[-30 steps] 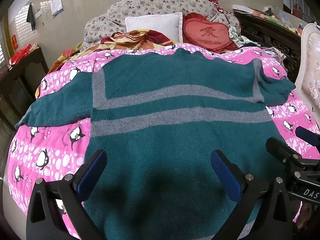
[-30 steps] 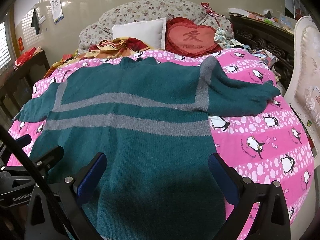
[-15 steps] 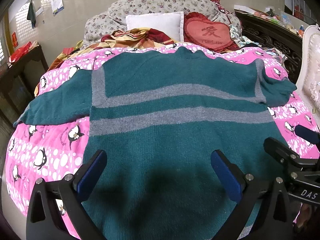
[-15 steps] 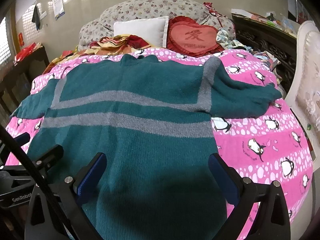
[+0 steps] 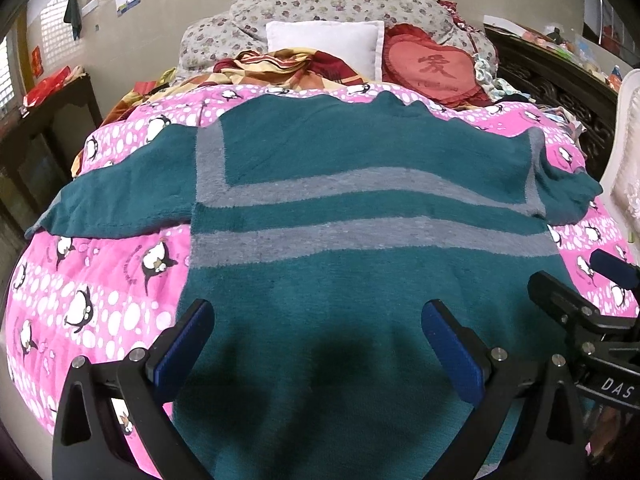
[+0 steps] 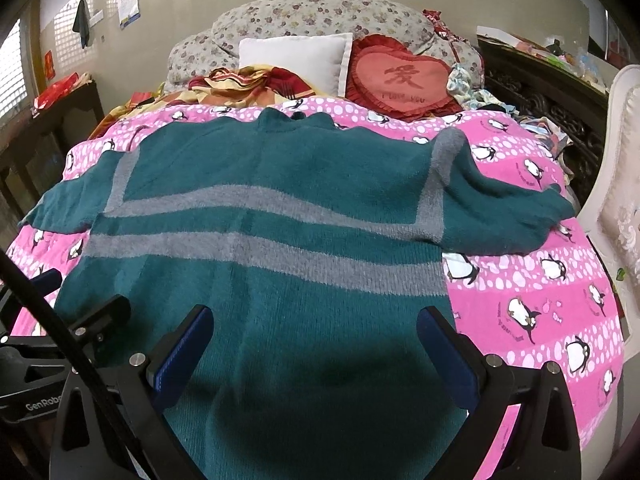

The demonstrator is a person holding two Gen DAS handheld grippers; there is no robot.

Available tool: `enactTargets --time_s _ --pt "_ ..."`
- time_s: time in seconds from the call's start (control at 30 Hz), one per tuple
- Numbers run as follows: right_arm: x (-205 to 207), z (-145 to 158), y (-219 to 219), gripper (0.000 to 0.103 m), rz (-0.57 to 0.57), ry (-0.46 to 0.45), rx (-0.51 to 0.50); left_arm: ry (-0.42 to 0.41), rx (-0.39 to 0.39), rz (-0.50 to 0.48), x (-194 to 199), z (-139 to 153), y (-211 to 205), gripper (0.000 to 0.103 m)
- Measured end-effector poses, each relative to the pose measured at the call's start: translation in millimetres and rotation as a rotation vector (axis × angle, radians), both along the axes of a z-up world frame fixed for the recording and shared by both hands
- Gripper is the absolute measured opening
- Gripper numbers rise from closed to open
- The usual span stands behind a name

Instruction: Fold small clothes

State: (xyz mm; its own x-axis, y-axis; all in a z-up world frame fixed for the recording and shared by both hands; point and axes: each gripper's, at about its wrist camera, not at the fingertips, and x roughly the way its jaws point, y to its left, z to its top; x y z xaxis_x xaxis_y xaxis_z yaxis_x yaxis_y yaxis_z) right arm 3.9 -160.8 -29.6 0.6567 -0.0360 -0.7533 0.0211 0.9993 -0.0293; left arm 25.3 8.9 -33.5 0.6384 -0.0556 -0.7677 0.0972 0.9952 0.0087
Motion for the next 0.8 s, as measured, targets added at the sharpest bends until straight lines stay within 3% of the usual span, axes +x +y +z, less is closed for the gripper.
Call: enactTargets --time_s 0.8 --pt "28 -7 25 0.103 0.047 0.032 -0.007 0.015 -0.045 0.1 13 5 45 0.103"
